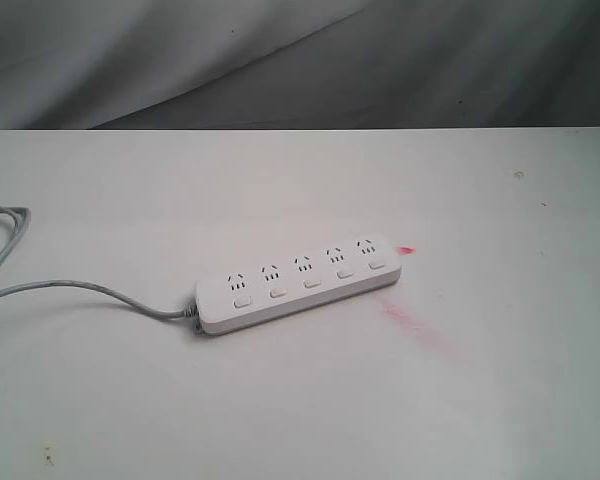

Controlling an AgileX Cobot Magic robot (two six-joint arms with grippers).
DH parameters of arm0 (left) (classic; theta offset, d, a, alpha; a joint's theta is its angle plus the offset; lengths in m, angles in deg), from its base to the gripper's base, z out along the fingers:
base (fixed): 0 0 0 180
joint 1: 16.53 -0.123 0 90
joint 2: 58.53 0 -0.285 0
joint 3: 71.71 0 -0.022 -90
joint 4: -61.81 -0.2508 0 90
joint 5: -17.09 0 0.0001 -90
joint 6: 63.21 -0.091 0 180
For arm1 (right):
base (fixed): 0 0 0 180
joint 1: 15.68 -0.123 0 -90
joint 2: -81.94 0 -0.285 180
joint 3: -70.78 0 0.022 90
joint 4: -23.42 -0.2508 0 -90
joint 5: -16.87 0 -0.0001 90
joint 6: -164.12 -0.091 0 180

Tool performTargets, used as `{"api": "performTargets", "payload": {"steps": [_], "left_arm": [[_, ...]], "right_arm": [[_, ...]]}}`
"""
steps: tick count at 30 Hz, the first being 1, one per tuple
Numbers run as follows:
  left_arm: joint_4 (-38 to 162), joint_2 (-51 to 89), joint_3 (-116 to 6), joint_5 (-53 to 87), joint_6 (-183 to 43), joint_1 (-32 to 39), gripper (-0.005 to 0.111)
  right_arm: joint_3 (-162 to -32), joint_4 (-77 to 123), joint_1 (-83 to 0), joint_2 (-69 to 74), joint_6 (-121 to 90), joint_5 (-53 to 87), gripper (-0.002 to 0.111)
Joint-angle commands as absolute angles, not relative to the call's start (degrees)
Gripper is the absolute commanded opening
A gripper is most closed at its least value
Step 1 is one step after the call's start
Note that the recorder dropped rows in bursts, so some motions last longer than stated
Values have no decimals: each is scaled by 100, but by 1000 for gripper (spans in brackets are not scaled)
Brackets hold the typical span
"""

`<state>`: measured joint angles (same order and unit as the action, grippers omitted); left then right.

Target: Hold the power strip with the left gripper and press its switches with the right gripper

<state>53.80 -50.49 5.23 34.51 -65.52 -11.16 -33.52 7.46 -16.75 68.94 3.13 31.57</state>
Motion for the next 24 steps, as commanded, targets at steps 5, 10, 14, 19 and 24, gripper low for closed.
{"api": "performTargets", "payload": {"steps": [5, 10, 14, 19, 24], "left_arm": [[5402, -5075, 551, 3376, -6531, -1128, 0], [5402, -5075, 551, 3376, -6531, -1128, 0], [5402, -5075, 551, 3376, -6520, -1128, 0], [5489, -5075, 551, 3154, -6321, -1128, 0], [6302, -5075, 551, 2100, -5881, -1128, 0]], "right_arm": [[-3317, 760, -1631, 6916, 311, 3147, 0], [-3317, 760, -1631, 6916, 311, 3147, 0], [-3317, 760, -1631, 6916, 311, 3147, 0], [-3317, 760, -1631, 6916, 311, 3147, 0], [-3317, 760, -1631, 6916, 311, 3147, 0]]}}
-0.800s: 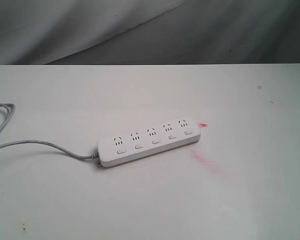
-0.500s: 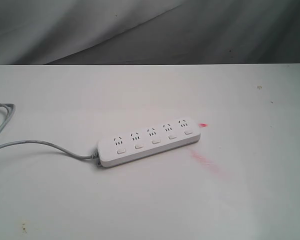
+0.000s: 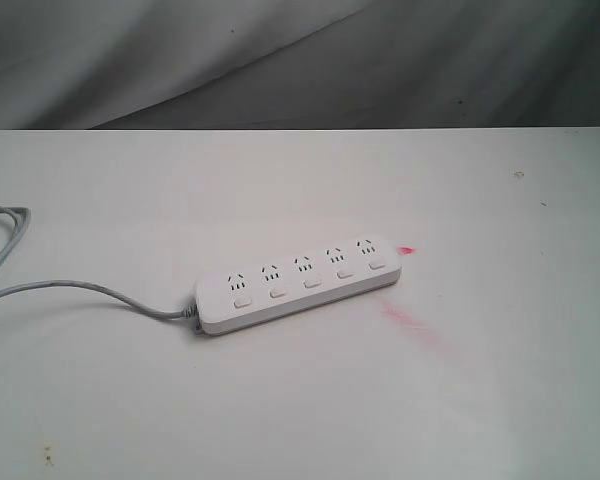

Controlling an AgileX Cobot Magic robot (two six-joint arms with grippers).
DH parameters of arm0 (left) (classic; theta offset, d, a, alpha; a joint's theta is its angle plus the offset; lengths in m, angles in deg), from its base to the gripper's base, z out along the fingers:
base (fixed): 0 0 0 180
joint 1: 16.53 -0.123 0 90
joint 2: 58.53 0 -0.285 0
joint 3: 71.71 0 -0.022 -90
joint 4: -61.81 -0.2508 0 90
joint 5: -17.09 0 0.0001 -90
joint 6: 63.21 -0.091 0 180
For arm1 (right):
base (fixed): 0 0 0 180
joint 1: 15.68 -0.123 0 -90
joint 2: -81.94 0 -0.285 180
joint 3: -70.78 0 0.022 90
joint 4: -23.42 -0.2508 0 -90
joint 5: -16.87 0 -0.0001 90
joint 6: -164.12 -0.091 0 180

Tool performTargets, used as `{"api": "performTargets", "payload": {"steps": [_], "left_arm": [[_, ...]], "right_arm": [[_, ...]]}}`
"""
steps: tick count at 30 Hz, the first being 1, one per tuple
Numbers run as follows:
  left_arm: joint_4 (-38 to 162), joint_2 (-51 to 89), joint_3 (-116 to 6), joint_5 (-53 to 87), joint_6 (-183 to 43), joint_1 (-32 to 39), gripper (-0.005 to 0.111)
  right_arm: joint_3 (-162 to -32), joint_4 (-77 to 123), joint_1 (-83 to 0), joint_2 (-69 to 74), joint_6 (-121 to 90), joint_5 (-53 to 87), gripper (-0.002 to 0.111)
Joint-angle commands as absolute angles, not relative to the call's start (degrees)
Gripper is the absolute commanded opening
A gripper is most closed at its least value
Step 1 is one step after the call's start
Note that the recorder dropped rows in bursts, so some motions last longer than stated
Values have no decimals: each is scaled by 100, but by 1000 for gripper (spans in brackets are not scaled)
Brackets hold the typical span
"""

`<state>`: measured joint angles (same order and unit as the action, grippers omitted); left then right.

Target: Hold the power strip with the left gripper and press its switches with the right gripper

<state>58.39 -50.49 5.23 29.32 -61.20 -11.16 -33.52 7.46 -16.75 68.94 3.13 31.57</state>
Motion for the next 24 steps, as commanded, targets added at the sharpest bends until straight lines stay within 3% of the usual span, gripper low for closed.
{"api": "performTargets", "payload": {"steps": [1, 15, 24], "left_arm": [[6274, -5075, 551, 1888, -5893, -1128, 0], [6274, -5075, 551, -538, -5894, -1128, 0], [6274, -5075, 508, -341, -4879, -1128, 0]], "right_arm": [[-3317, 760, -1631, 6916, 311, 3147, 0], [-3317, 760, -1631, 6916, 311, 3147, 0], [-3317, 760, -1631, 6916, 311, 3135, 0]]}}
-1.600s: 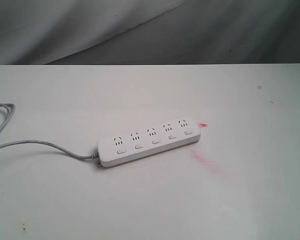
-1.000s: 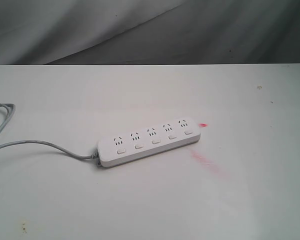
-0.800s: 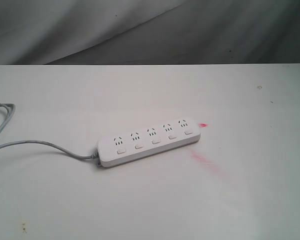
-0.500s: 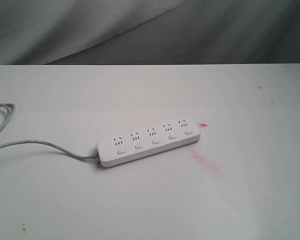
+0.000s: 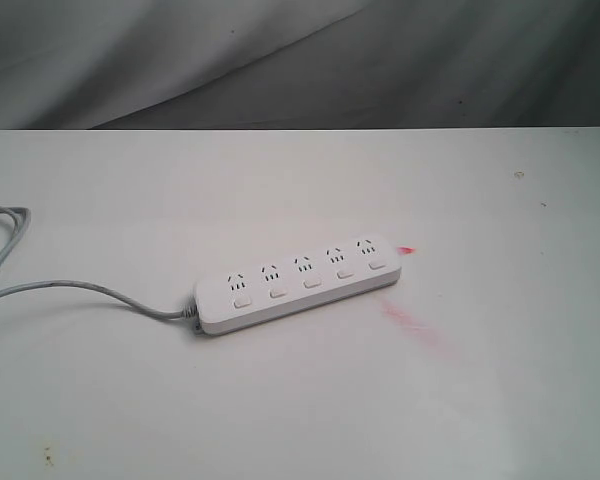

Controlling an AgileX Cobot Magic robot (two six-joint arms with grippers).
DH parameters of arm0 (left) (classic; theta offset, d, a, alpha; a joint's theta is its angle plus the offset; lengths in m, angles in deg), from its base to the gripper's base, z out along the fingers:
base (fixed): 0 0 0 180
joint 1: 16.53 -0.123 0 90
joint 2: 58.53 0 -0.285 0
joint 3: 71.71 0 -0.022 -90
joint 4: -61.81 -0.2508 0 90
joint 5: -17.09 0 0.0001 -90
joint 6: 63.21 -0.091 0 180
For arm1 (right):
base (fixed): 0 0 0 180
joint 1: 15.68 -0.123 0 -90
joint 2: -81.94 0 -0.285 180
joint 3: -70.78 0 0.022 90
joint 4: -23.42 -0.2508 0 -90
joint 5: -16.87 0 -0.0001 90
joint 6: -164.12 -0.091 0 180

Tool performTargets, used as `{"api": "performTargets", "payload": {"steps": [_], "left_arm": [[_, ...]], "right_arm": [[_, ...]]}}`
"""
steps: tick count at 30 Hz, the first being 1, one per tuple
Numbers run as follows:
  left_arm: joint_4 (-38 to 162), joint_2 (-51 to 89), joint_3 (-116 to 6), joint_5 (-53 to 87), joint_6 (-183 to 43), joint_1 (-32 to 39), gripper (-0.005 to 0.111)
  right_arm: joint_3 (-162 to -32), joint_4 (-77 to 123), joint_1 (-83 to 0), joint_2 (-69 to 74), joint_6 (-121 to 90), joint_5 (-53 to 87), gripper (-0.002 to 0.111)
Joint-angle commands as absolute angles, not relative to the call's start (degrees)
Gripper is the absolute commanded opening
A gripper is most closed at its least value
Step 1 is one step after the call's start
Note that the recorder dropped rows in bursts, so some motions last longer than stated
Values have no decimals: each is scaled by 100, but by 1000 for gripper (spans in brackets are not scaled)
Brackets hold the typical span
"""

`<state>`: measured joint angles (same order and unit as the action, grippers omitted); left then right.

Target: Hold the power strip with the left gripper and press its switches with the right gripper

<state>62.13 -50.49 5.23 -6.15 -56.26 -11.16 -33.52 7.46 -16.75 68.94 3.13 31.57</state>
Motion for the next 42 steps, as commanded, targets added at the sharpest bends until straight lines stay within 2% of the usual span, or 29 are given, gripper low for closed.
{"api": "performTargets", "payload": {"steps": [1, 6, 10, 22, 31, 42], "left_arm": [[6274, -5075, 438, 25, -4526, -1128, 0], [5972, -5075, -231, 2199, -4531, -1128, 0], [6023, -4661, -831, 2722, -4543, -1128, 0], [6776, -1483, -3238, 4945, -5030, -1128, 0], [9517, 629, -4598, 5214, -8699, -1128, 0], [9891, 2271, -4611, 6040, -11014, -1118, 0]], "right_arm": [[-3317, 760, -1631, 6916, 311, 3135, 0], [-3317, 760, -1631, 6916, 311, 3135, 0], [-3317, 760, -1631, 6916, 311, 3135, 0], [-3317, 760, -1631, 6916, 311, 3135, 0], [-3317, 760, -1631, 6916, 311, 3135, 0], [-3317, 760, -1631, 6916, 311, 3135, 0]]}}
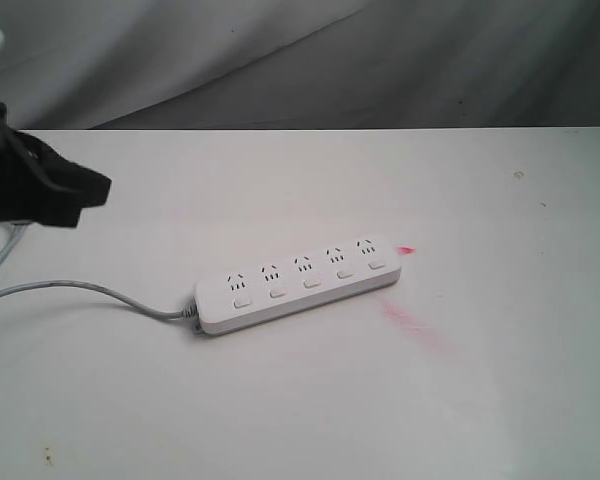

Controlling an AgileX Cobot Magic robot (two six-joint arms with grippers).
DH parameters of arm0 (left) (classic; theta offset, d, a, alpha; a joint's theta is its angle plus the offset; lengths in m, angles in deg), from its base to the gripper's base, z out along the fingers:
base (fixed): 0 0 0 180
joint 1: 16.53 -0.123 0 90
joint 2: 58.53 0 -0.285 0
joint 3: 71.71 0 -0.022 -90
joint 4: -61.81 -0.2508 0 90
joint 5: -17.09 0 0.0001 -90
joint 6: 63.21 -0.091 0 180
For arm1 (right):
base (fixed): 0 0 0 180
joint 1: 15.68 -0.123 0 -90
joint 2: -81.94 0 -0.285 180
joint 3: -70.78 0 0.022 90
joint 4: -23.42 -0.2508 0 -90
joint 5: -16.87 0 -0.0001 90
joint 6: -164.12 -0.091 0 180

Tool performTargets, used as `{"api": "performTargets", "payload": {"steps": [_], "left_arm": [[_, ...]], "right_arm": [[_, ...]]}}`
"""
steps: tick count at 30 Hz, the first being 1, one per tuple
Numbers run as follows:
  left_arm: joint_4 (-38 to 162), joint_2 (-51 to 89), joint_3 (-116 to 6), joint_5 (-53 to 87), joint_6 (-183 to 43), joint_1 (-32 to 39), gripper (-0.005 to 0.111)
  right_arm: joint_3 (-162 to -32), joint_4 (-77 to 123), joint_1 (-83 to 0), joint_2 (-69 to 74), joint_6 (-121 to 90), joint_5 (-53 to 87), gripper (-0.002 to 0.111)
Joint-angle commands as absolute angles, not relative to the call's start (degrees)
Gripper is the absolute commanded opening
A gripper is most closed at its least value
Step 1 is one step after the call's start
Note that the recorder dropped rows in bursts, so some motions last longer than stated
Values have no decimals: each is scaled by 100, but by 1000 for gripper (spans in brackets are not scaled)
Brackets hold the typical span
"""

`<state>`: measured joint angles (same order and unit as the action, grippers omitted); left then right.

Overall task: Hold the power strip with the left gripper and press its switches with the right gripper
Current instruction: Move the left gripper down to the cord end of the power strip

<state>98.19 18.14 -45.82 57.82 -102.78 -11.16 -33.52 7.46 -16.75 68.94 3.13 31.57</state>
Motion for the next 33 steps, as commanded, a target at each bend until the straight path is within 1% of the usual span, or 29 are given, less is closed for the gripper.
{"api": "performTargets", "payload": {"steps": [1, 7, 14, 18, 25, 27, 29, 33], "left_arm": [[9891, 2411, -4611, 6041, -11209, -1118, 0], [10109, 3278, -4598, 5637, -11754, -960, 0], [9985, 3973, -4598, 5631, -13567, -315, 0], [9999, 4145, -4598, 5301, -13584, -90, 0], [10068, 4201, -4598, 5278, -13570, -90, 2], [10068, 4201, -4598, 5277, -13570, -90, 4], [10068, 4201, -4598, 5277, -13570, -90, 10], [10068, 4201, -4598, 5337, -13579, -90, 32]], "right_arm": [[-3317, 760, -1631, 6916, 311, 3135, 0], [-3317, 760, -1631, 6916, 311, 3135, 0], [-3317, 760, -1631, 6916, 311, 3135, 0], [-3317, 760, -1631, 6916, 311, 3135, 0], [-3317, 760, -1631, 6916, 311, 3135, 0], [-3317, 760, -1631, 6916, 311, 3135, 0], [-3317, 760, -1631, 6916, 311, 3135, 0], [-3317, 760, -1631, 6916, 311, 3135, 0]]}}
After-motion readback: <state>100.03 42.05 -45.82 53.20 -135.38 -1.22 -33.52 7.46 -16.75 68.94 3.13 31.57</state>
